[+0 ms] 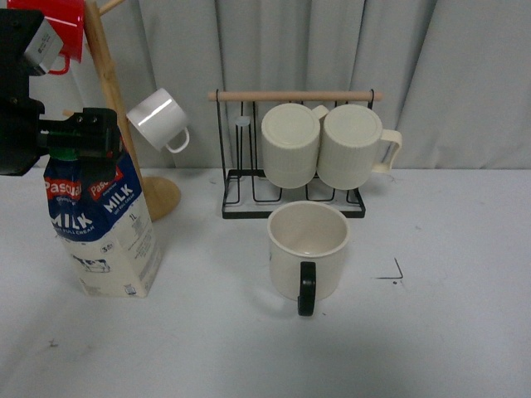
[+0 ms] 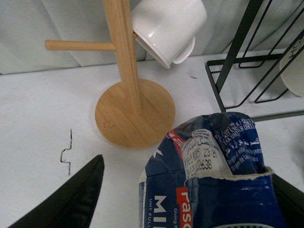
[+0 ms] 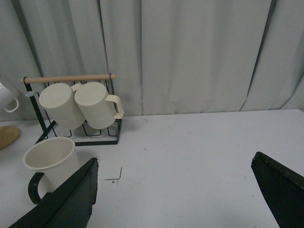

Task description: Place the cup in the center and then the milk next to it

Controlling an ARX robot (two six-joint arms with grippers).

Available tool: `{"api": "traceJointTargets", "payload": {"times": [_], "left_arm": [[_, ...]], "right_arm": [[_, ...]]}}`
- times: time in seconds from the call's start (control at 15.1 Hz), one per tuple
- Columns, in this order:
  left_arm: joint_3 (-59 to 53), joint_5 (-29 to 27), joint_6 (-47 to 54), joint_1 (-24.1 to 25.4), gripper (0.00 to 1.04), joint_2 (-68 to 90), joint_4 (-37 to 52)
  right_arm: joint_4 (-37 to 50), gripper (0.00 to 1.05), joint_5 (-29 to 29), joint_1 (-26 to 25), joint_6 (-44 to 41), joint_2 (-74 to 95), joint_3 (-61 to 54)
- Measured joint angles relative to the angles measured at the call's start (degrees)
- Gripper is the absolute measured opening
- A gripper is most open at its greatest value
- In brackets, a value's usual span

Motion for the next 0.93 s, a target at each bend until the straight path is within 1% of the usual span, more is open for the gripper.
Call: {"api": "traceJointTargets", "payload": {"times": [0.13, 0.33, 0.4, 0.46, 0.73, 0.93], "left_arm": [[-0.2, -0.5, -0.2, -0.4, 0.68, 1.3, 0.1], [-0.7, -0.6, -0.2, -1.2, 0.36, 1.7, 0.4], [-0.9, -0.7, -0.2, -1.9, 0.24, 1.7, 0.4], [-0.9, -1.1, -0.2, -2.1, 0.17, 1.7, 0.4], [-0.9, -2.4, -0.2, -3.2, 0.17, 0.8, -0.9], [-1.2, -4.1, -0.4, -7.1, 0.17, -0.7, -2.1]], "right_arm": [[0.0, 0.98, 0.0, 0.0, 0.0, 0.0, 0.0], [0.0, 0.98, 0.0, 0.0, 0.0, 0.0, 0.0], [0.0, 0.98, 0.0, 0.0, 0.0, 0.0, 0.0], [0.0, 0.98, 0.0, 0.0, 0.0, 0.0, 0.0], [0.0, 0.98, 0.0, 0.0, 0.0, 0.0, 0.0], [0.0, 0.98, 0.0, 0.0, 0.0, 0.0, 0.0]]}}
